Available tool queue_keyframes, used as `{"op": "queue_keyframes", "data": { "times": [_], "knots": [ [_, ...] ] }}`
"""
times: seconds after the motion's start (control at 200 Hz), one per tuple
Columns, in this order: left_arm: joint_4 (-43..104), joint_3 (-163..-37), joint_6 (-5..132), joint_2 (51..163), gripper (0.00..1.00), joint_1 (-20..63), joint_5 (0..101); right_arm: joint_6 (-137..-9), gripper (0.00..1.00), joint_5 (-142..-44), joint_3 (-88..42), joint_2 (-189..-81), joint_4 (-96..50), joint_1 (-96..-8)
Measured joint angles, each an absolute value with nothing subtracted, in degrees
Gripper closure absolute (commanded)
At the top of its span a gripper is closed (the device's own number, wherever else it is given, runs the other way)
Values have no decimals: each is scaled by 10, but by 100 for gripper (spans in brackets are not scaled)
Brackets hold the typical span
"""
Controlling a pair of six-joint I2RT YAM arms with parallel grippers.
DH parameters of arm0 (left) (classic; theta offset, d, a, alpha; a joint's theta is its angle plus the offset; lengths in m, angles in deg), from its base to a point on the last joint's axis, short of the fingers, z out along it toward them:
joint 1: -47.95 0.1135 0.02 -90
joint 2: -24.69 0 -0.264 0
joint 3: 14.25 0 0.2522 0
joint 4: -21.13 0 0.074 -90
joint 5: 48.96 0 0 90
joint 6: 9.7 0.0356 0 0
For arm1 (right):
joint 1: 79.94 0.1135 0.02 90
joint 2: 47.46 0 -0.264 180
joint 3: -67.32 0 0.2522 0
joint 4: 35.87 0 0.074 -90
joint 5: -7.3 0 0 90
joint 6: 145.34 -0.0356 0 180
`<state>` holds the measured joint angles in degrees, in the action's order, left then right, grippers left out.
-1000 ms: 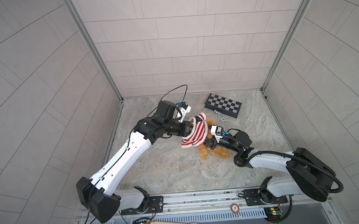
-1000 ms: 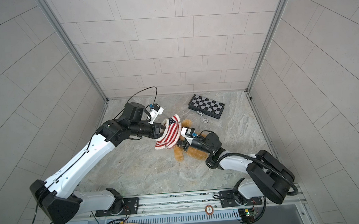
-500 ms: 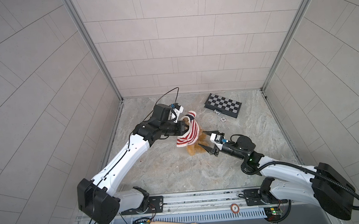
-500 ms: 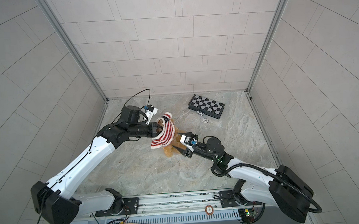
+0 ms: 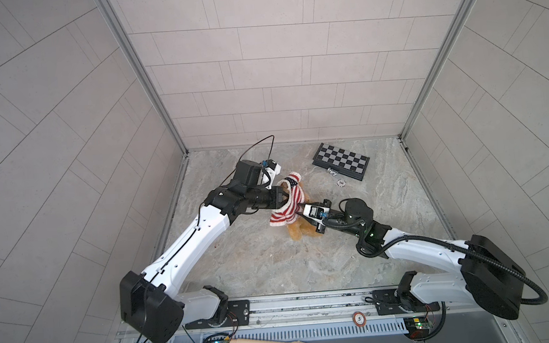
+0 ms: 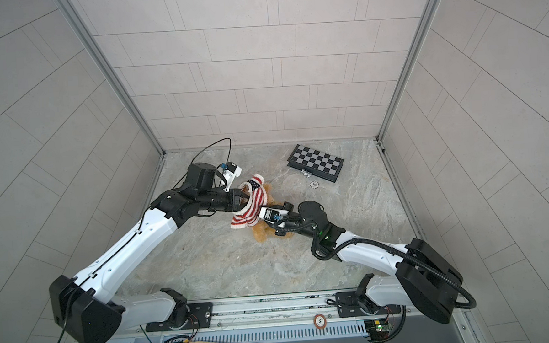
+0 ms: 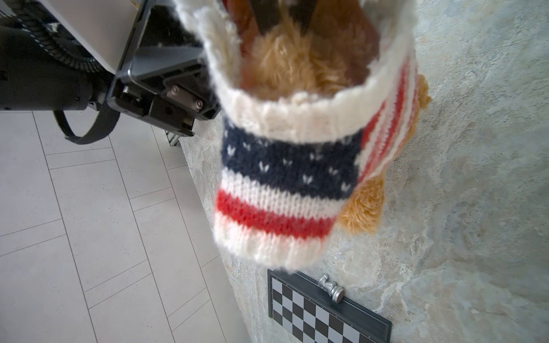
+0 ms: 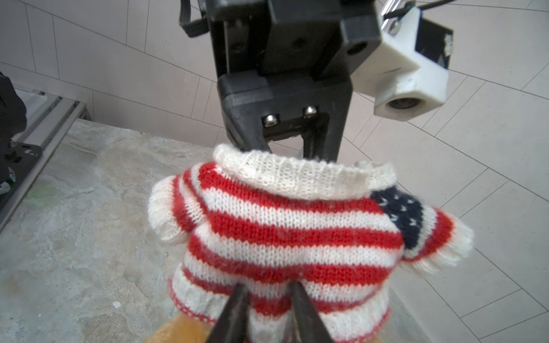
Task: Dress the teddy bear
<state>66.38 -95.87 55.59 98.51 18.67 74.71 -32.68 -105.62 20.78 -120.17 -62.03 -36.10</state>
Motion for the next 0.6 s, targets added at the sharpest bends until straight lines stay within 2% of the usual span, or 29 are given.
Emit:
{"op": "queue_keyframes", "data": {
  "times": [0.015, 0.26, 0.571, 0.601],
  "knots": [
    [664, -959, 556, 986, 100, 187, 747, -319, 100, -1053, 204, -1207, -620, -361],
    [661, -949, 560, 989, 100, 204, 743, -318, 100, -1022, 200, -1229, -613, -360],
    [652, -926, 568, 989, 100, 236, 771, -376, 100, -927, 283, -1229, -621, -363],
    [652, -926, 570, 989, 100, 236, 771, -381, 98, -923, 288, -1233, -623, -366]
  ]
}}
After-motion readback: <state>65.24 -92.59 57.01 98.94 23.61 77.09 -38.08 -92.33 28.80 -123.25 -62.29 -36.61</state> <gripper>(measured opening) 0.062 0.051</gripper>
